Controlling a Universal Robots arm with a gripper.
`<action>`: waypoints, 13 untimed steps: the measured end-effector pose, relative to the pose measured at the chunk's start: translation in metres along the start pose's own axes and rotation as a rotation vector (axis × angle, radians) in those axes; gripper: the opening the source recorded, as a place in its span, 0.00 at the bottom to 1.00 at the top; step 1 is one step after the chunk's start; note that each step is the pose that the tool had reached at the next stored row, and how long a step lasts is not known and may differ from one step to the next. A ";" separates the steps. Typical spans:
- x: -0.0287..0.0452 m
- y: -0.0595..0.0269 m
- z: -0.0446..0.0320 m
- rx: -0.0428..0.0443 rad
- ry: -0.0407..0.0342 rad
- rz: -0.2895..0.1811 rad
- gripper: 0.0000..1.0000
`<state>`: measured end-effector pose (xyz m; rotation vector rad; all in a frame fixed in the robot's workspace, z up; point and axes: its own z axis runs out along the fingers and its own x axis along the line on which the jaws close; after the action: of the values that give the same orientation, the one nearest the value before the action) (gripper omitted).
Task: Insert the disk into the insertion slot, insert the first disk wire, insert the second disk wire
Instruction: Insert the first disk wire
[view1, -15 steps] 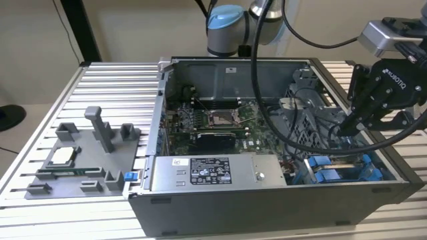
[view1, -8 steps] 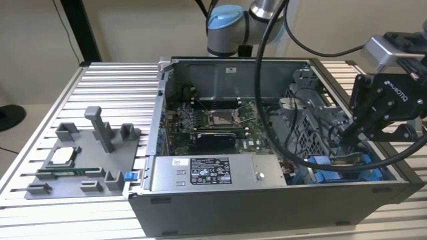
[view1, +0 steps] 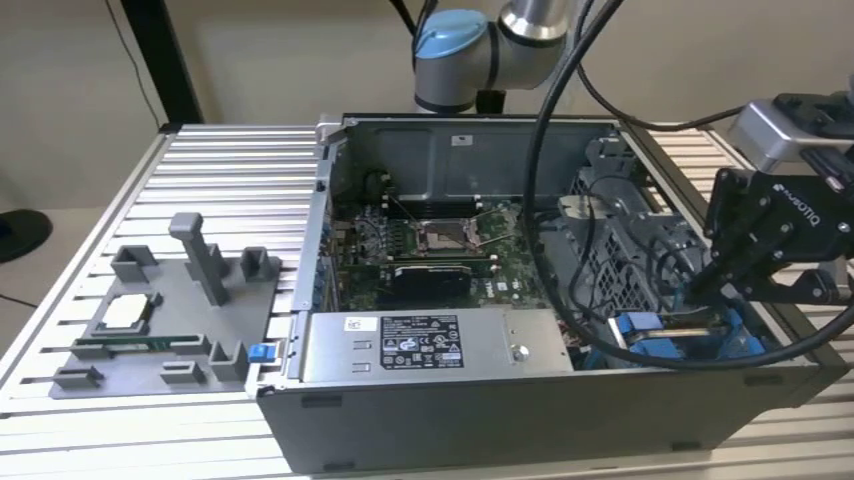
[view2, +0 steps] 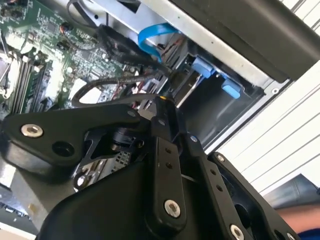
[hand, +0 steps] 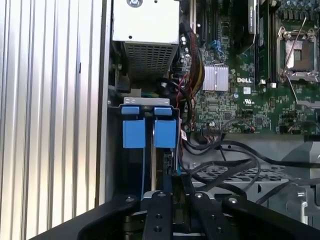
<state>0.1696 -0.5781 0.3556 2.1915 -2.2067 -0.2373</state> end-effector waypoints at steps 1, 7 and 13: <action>0.0001 -0.0015 0.0012 0.0000 -0.0001 0.000 0.00; 0.0002 -0.0021 0.0022 0.0019 0.0002 0.000 0.00; -0.0019 -0.0021 0.0025 0.0061 0.0772 0.009 0.00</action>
<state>0.1714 -0.5760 0.3531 2.1547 -2.1793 -0.1434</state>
